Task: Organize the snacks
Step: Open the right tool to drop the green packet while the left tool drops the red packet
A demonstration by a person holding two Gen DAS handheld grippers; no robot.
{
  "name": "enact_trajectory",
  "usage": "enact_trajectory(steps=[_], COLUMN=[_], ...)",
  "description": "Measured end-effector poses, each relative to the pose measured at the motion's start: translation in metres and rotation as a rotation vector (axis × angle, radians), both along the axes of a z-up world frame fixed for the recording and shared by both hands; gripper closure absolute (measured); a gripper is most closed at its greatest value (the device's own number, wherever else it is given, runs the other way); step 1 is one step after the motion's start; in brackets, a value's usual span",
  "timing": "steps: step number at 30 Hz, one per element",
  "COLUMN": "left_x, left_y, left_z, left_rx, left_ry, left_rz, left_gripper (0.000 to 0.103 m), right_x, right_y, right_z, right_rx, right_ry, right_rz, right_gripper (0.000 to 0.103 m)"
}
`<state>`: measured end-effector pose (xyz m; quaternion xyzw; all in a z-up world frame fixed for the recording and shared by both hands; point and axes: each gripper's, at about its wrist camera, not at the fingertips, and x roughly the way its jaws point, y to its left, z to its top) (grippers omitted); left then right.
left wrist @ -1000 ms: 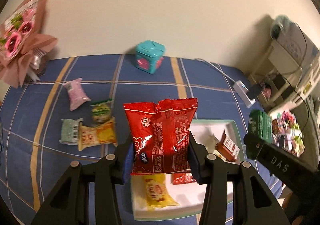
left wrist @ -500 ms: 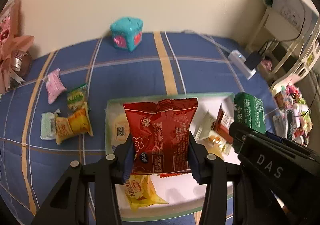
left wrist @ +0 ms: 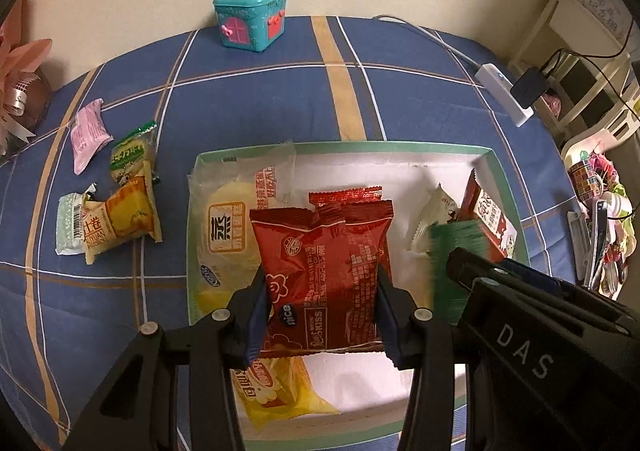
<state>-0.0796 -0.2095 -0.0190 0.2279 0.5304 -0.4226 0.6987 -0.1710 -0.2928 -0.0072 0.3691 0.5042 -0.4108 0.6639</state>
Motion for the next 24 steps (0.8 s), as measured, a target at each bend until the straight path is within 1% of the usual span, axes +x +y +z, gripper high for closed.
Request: enact_trajectory(steps=[5,7,8,11,16,20,24], left_x=[0.001,0.001,0.002,0.003,0.01,0.028,0.054], left_y=[0.0,0.001,0.001,0.002,0.008,0.018,0.036], left_z=[0.005,0.01,0.013,0.021,0.036,0.039,0.04], left_rx=[-0.007,-0.014,-0.02,-0.043,-0.083,-0.1,-0.104], left_ry=[0.012,0.011,0.008,0.012,0.014,0.027,0.022], left_rz=[0.004,0.004,0.005,0.006,0.02,0.083,0.18], left_gripper=[0.052,0.044,0.043,0.042,0.042,0.042,0.042], right_x=[0.001,0.0,-0.001,-0.004,-0.007,-0.009,-0.008], right_y=[0.0,0.0,0.0,-0.001,-0.001,0.0,0.001], right_z=[0.005,0.009,0.012,0.023,0.048,0.063,0.066], right_rx=[-0.009,-0.013,-0.02,-0.036,-0.089,-0.124,-0.13], right_ry=[0.001,0.003,0.005,-0.005,-0.03,-0.046,-0.043], right_rz=[0.0,-0.003,-0.006,-0.016,-0.026,-0.03,-0.029], right_gripper=[0.059,0.059,0.058,0.053,0.052,0.05,0.048])
